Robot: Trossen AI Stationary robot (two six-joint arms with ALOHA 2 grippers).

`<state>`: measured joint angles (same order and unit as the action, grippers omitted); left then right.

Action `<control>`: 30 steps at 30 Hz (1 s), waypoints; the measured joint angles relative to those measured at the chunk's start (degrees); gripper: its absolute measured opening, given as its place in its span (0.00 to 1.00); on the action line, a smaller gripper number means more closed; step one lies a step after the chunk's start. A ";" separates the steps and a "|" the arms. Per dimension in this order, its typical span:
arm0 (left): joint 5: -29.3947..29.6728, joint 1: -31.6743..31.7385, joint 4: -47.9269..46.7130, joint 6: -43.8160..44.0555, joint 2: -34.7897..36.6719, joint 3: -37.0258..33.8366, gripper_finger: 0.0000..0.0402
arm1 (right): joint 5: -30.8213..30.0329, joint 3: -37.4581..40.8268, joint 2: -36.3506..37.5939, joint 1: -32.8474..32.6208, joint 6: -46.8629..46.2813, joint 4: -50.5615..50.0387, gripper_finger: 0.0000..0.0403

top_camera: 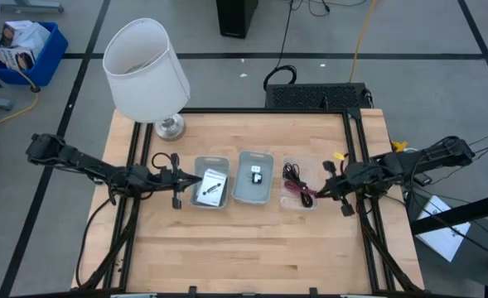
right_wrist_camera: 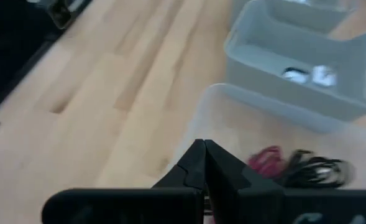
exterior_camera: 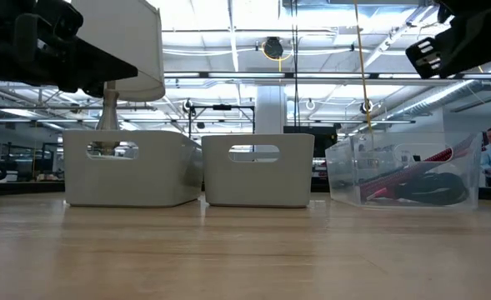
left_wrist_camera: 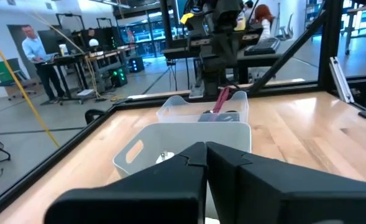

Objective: Pick and place items into bin
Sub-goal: Adjust the pink charger cable in the transparent bin

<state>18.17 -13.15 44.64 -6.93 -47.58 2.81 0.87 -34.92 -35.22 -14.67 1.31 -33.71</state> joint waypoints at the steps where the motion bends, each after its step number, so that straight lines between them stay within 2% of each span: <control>1: 0.00 0.00 -0.02 0.12 -0.02 0.00 0.01 | 0.84 0.00 -0.36 -0.66 -1.08 -0.02 0.00; 3: 0.00 0.00 -0.02 0.23 -0.02 0.00 0.01 | 1.11 0.00 -0.99 -1.78 -3.45 -0.08 0.00; 6: 0.00 0.00 -0.04 0.23 -0.02 0.00 0.03 | -2.98 0.00 -1.68 -2.26 -4.89 -0.43 0.00; 11: 0.21 0.00 0.02 0.54 -0.02 0.00 0.09 | -6.79 -2.52 -3.93 0.69 -8.69 -4.77 0.06; 16: 0.44 0.00 0.03 1.46 -0.02 0.00 0.10 | -4.21 -6.29 -12.42 3.90 -9.60 -9.05 0.23; 22: 0.46 0.00 0.00 1.50 -0.04 0.00 0.10 | -2.22 -13.60 -24.80 5.61 -12.01 -24.92 0.40; 24: 0.46 0.00 -0.06 1.50 -0.03 0.00 0.10 | -2.28 -15.00 -27.20 5.63 -12.45 -27.89 0.44; 30: 0.44 0.00 -0.96 1.49 -0.04 -0.02 0.10 | -1.99 -18.10 -28.36 5.43 -12.80 -26.08 0.48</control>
<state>18.61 -13.15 43.68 -5.43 -47.62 2.79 -1.11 -53.01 -63.58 -9.24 -11.49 -59.80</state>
